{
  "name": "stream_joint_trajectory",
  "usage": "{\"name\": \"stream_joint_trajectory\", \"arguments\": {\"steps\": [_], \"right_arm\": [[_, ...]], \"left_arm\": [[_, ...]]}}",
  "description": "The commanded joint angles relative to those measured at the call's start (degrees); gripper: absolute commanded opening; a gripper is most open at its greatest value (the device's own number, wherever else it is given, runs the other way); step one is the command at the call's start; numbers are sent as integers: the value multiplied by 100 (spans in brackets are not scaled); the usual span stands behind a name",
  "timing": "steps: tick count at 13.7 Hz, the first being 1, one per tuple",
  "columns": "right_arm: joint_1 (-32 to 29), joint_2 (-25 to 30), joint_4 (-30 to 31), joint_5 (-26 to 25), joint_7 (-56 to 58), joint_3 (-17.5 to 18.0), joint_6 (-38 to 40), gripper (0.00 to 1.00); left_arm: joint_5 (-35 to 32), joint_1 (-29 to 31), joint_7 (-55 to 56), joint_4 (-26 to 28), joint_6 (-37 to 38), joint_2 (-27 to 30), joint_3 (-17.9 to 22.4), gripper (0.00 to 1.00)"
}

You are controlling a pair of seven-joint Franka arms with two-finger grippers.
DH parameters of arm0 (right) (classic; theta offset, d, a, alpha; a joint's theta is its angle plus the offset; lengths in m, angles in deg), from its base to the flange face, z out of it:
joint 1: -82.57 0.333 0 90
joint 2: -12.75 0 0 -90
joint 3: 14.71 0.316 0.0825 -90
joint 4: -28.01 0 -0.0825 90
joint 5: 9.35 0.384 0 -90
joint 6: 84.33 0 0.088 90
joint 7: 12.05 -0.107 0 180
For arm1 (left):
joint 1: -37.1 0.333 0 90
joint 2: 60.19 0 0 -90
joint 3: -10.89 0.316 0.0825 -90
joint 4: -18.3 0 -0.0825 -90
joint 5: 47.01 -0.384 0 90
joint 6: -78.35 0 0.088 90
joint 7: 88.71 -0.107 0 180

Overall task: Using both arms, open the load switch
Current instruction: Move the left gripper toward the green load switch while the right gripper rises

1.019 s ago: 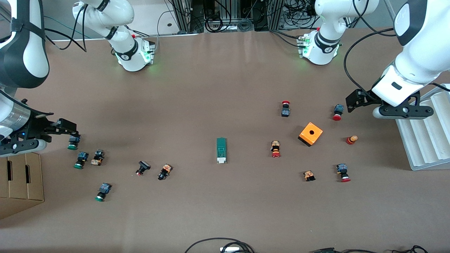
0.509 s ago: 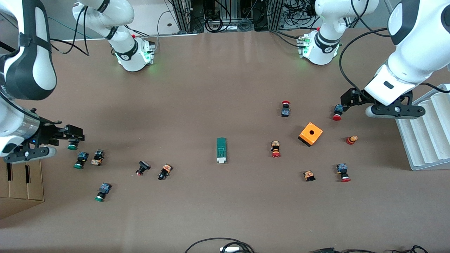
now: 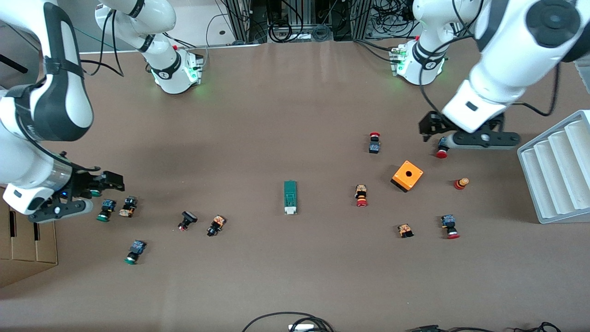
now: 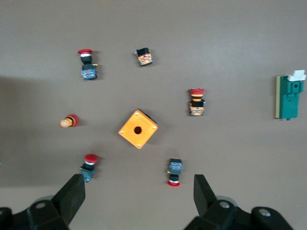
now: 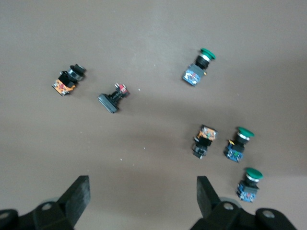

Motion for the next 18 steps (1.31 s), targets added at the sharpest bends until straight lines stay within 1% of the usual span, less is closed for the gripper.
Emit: {"name": "stream_joint_trajectory", "arguments": {"steps": [1, 3, 4, 10, 11, 13, 15, 16, 18], "right_arm": [[43, -279, -301, 285, -182, 25, -60, 99], [52, -490, -564, 305, -262, 33, -7, 100], [52, -526, -600, 313, -271, 33, 2, 100], [210, -579, -600, 261, -289, 42, 2, 100], [202, -587, -600, 287, -271, 42, -7, 100], [210, -614, -600, 304, -297, 51, -25, 100], [211, -675, -600, 322, -358, 51, -33, 99], [263, -684, -600, 305, -367, 51, -51, 99], [465, -754, -609, 208, -394, 25, -69, 96]], "left_arm": [[-52, 0, 737, -31, -79, -50, -389, 100], [-61, 0, 1230, -40, -236, -94, -714, 100], [-61, 0, 1467, -22, -316, -120, -846, 100], [-87, 0, 2479, -22, -887, -375, -1585, 100], [-183, -17, 2594, -31, -1001, -454, -1716, 100], [-612, -35, 2892, -40, -1168, -630, -1980, 100], [-1008, -104, 3558, -40, -1292, -796, -2340, 100], [-1314, -218, 3910, -40, -1379, -928, -2411, 100], [-1860, -683, 4674, -57, -1511, -1200, -2412, 100]]}}
